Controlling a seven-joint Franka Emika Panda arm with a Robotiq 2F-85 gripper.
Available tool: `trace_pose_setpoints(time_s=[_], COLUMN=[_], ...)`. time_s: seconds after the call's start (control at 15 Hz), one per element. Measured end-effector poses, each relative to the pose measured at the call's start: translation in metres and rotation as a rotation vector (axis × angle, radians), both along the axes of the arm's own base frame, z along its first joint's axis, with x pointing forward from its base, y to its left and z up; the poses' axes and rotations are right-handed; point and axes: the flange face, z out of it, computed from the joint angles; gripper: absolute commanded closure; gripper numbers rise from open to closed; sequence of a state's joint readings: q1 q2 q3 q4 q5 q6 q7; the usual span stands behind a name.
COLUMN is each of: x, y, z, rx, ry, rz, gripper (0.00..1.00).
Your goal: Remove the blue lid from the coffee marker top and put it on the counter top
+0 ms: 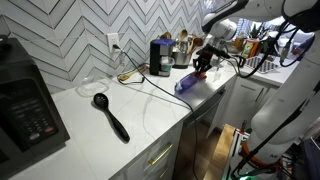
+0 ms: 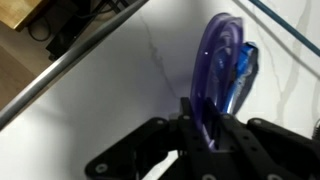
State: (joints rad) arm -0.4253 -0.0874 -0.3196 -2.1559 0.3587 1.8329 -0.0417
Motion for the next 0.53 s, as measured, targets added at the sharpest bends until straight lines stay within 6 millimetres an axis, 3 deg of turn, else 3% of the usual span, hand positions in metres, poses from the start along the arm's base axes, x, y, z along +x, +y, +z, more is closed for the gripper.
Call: trace_pose_setpoints(time_s=[0.13, 0.27, 0.47, 0.53], x=[-0.019, -0.038, -0.075, -0.084], y=[0.004, 0.0, -0.028, -0.032], z=[-0.03, -0.043, -0.021, -0.004], rx=[0.017, 0.026, 0.008, 0.015], ry=[0.028, 0.058, 0.061, 0.037], rz=[-0.029, -0.059, -0.163, -0.189], gripper=[0.36, 0.23, 0.0, 0.17])
